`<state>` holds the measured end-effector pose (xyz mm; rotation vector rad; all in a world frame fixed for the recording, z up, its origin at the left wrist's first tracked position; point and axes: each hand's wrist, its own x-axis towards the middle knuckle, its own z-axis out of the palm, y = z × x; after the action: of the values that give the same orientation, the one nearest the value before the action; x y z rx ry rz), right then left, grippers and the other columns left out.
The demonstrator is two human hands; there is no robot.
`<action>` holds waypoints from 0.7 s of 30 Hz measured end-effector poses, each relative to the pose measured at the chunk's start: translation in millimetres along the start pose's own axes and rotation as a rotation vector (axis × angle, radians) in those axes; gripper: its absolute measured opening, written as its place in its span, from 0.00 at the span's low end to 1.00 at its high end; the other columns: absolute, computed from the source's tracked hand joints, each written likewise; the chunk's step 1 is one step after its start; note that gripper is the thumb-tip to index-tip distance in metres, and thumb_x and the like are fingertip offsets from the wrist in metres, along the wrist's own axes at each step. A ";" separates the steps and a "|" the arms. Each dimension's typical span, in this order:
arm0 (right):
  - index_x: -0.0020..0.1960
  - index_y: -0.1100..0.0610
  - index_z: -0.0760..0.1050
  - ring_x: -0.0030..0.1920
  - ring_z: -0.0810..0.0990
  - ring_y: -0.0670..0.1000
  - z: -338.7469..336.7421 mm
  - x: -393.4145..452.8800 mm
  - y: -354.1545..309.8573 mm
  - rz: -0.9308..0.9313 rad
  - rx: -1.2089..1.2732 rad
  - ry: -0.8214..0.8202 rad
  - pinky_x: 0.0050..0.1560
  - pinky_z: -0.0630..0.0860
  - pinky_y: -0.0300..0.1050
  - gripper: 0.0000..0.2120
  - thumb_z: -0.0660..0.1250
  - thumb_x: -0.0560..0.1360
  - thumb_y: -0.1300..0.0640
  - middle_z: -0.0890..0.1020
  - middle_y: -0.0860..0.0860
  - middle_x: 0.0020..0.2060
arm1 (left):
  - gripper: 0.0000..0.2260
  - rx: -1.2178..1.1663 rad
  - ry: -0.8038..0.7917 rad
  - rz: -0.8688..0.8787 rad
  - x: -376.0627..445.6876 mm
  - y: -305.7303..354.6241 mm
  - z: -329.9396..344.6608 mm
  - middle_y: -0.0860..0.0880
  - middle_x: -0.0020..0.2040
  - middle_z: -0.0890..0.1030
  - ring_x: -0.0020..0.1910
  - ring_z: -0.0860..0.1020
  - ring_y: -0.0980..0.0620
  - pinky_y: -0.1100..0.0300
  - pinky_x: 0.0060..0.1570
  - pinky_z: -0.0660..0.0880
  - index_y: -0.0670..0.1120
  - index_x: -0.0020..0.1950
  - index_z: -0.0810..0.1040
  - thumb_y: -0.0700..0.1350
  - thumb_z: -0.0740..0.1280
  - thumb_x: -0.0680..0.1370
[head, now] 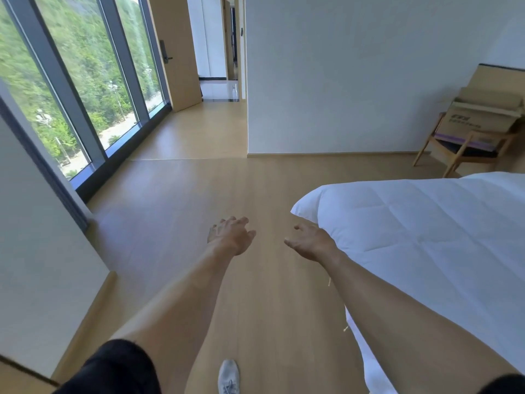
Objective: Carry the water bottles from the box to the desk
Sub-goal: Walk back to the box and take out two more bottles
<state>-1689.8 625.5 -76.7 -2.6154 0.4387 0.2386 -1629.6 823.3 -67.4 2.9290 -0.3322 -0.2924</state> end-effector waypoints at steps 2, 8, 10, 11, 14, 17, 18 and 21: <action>0.76 0.49 0.65 0.71 0.71 0.53 -8.9 35.0 -7.9 0.005 -0.024 0.022 0.67 0.71 0.51 0.30 0.62 0.77 0.38 0.71 0.48 0.73 | 0.23 -0.007 0.002 0.022 41.7 -1.2 -4.2 0.48 0.74 0.70 0.74 0.67 0.44 0.49 0.71 0.63 0.55 0.77 0.66 0.60 0.57 0.83; 0.76 0.48 0.65 0.68 0.73 0.55 -41.3 154.4 -49.1 0.052 -0.014 0.033 0.64 0.73 0.51 0.29 0.63 0.78 0.39 0.72 0.52 0.71 | 0.23 -0.038 0.007 0.076 184.2 -13.8 -39.7 0.48 0.74 0.71 0.74 0.67 0.44 0.49 0.70 0.64 0.55 0.77 0.66 0.60 0.57 0.83; 0.76 0.49 0.65 0.69 0.73 0.55 -52.3 192.1 -66.0 0.054 -0.016 0.045 0.64 0.73 0.50 0.29 0.63 0.78 0.39 0.72 0.52 0.72 | 0.23 -0.051 0.005 0.088 229.6 -18.8 -54.1 0.48 0.74 0.70 0.74 0.67 0.44 0.49 0.70 0.64 0.55 0.77 0.66 0.60 0.57 0.83; 0.76 0.49 0.65 0.69 0.73 0.55 -56.5 210.1 -73.6 0.053 -0.015 0.053 0.65 0.72 0.50 0.29 0.63 0.78 0.39 0.72 0.52 0.72 | 0.23 -0.048 0.008 0.092 250.5 -20.5 -60.0 0.48 0.74 0.70 0.74 0.66 0.44 0.49 0.70 0.64 0.55 0.77 0.66 0.60 0.57 0.83; 0.76 0.49 0.65 0.71 0.71 0.55 -67.3 258.6 -91.2 0.054 -0.023 0.061 0.65 0.72 0.49 0.30 0.63 0.78 0.39 0.71 0.51 0.73 | 0.23 -0.044 0.008 0.108 305.1 -21.8 -73.1 0.48 0.74 0.70 0.74 0.67 0.44 0.48 0.71 0.64 0.56 0.77 0.66 0.61 0.57 0.83; 0.76 0.50 0.65 0.70 0.72 0.55 -74.2 298.6 -101.5 0.064 -0.018 0.054 0.66 0.72 0.50 0.30 0.63 0.78 0.40 0.72 0.51 0.73 | 0.23 -0.048 -0.002 0.127 349.6 -20.1 -76.8 0.48 0.74 0.71 0.74 0.67 0.44 0.49 0.70 0.63 0.56 0.76 0.67 0.61 0.57 0.82; 0.76 0.50 0.66 0.70 0.72 0.55 -75.6 311.5 -103.6 0.070 -0.012 0.057 0.66 0.72 0.50 0.30 0.64 0.78 0.40 0.73 0.51 0.72 | 0.23 -0.047 -0.004 0.131 363.8 -19.6 -76.9 0.48 0.74 0.71 0.73 0.67 0.45 0.49 0.70 0.64 0.56 0.76 0.67 0.61 0.57 0.82; 0.76 0.50 0.66 0.69 0.73 0.54 -78.1 351.9 -107.4 0.085 -0.006 0.058 0.67 0.71 0.50 0.29 0.64 0.78 0.40 0.74 0.51 0.71 | 0.23 -0.044 -0.007 0.136 406.6 -19.1 -76.5 0.48 0.74 0.71 0.73 0.68 0.45 0.48 0.69 0.64 0.56 0.76 0.67 0.61 0.58 0.82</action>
<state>-1317.0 584.8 -48.1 -2.6177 0.5714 0.1920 -1220.8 756.8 -68.0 2.8459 -0.5159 -0.2860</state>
